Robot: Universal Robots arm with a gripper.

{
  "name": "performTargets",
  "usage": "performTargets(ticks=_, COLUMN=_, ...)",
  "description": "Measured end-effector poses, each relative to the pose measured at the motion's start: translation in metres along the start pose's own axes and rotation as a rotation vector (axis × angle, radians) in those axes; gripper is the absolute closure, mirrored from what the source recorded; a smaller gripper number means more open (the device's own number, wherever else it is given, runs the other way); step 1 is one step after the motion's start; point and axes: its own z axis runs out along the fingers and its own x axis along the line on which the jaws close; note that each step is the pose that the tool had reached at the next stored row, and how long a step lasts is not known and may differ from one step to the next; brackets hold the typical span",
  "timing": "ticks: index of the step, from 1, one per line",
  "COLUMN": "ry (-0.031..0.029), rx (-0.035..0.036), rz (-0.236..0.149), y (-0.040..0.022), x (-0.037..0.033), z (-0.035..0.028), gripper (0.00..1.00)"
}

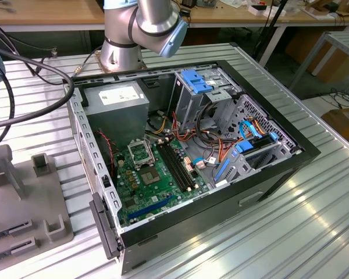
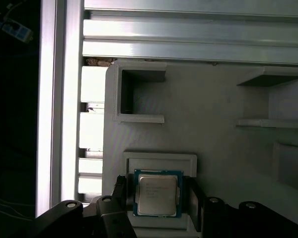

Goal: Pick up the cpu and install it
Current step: 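Pick up the cpu and move it towards the insertion slot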

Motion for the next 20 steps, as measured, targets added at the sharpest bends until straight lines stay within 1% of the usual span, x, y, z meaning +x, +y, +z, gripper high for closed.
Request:
performTargets(ticks=4, ry=0.0002, rx=0.0026, rz=0.000, y=0.0004, x=0.0001, z=0.0000, gripper=0.41)
performTargets(ticks=14, ry=0.0001, rx=0.0026, rz=0.000, y=0.0004, x=0.0001, z=-0.0006, gripper=0.41)
performTargets(ticks=16, ry=0.0001, rx=0.0026, rz=0.000, y=0.0004, x=0.0001, z=-0.0006, gripper=0.42)
performTargets(ticks=17, ry=0.0001, rx=0.0025, rz=0.000, y=0.0005, x=0.0001, z=-0.0006, gripper=0.49)
performTargets(ticks=20, ry=0.0004, rx=0.0028, rz=0.000, y=0.0004, x=0.0000, z=-0.0008, gripper=0.49)
